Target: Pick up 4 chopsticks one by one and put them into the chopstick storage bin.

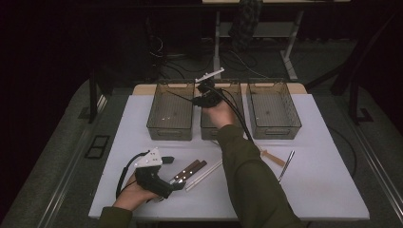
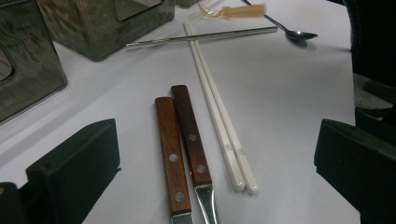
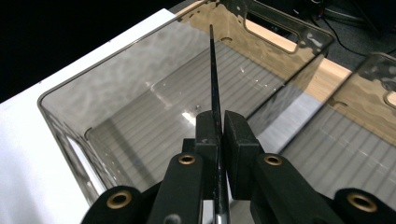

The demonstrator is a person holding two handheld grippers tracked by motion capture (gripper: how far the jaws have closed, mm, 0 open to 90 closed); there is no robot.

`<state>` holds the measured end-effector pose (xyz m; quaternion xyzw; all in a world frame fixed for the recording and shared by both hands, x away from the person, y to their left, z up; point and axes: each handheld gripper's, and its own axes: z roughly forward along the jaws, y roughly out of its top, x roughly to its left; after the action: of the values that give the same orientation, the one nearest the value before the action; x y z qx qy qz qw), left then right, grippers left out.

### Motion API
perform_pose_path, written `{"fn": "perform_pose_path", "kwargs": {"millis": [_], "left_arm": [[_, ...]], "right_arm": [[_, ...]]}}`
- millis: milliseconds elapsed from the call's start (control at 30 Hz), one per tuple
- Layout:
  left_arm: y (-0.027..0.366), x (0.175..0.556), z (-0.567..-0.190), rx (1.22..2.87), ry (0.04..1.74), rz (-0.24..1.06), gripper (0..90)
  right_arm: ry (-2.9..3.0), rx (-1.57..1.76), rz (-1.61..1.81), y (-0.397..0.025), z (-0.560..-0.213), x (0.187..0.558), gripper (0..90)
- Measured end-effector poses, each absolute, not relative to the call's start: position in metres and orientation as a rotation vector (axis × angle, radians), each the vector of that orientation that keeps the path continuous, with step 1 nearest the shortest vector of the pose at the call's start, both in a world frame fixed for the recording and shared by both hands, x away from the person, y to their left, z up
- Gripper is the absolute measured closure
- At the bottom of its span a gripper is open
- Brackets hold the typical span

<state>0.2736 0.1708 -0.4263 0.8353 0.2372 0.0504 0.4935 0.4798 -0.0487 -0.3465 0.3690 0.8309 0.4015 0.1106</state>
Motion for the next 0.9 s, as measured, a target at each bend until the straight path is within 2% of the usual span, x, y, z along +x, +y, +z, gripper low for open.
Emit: {"fn": "perform_pose_path", "kwargs": {"millis": [800,833,900], "left_arm": [[0.172,0.274,-0.426,2.012,0.574,0.118,0.0],[0.172,0.274,-0.426,2.013,0.572,0.118,0.0],[0.172,0.274,-0.426,2.013,0.571,0.116,0.0]], "right_arm": [[2.449,1.107,1.094,0.005,-0.358,0.494,84.0],[2.467,1.095,1.103,0.006,-0.36,0.495,82.1],[2.481,1.092,1.12,0.008,-0.362,0.494,65.6]]}}
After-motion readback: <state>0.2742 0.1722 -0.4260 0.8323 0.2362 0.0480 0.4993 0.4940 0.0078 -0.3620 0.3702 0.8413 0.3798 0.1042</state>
